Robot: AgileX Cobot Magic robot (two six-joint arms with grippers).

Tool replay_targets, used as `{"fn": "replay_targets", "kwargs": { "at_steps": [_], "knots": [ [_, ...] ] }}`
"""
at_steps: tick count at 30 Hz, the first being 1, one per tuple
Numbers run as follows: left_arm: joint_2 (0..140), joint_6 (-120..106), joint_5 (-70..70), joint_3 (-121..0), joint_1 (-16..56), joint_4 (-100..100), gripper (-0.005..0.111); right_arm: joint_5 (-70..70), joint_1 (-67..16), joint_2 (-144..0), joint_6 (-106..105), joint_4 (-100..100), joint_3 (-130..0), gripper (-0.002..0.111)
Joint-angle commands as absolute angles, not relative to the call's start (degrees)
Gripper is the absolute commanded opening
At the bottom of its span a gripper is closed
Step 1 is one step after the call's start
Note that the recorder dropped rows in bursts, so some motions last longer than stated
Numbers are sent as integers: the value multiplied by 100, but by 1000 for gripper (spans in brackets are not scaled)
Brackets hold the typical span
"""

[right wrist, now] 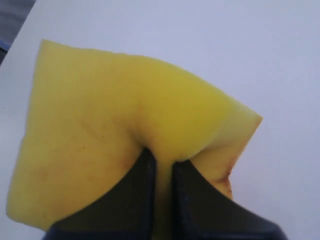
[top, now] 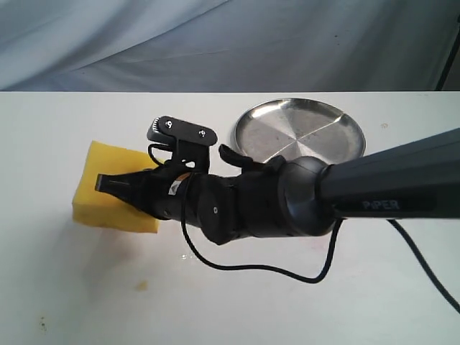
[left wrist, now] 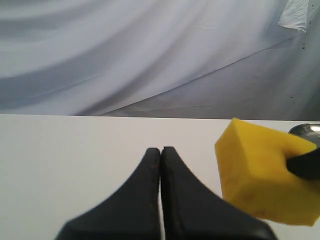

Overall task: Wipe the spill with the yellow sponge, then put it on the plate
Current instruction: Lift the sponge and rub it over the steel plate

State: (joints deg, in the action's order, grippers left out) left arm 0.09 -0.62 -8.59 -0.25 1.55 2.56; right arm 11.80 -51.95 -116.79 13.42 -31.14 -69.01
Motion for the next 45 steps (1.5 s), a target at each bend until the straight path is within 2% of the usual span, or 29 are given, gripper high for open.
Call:
{"fn": "replay_targets", "kwargs": {
  "at_steps": [1, 11, 24, 35, 45],
  "knots": [
    [0, -46, -835, 0, 160, 252, 1, 1440, -4931, -11217, 1425, -2709, -6816, 0],
    [0, -59, -835, 0, 160, 252, 1, 1947, -3529, -9817, 1508, -2516, -5293, 0],
    [0, -48, -835, 0, 160, 252, 1, 1676, -1917, -9026, 1508, -1793, -4800, 0],
    [0, -58, -835, 0, 160, 252, 1, 1576, -1330, -9307, 1686, -1750, -4826, 0],
    [0, -48, -835, 0, 160, 252, 1, 940, -1321, -10089, 1720, -1445, -5665, 0]
  ]
}}
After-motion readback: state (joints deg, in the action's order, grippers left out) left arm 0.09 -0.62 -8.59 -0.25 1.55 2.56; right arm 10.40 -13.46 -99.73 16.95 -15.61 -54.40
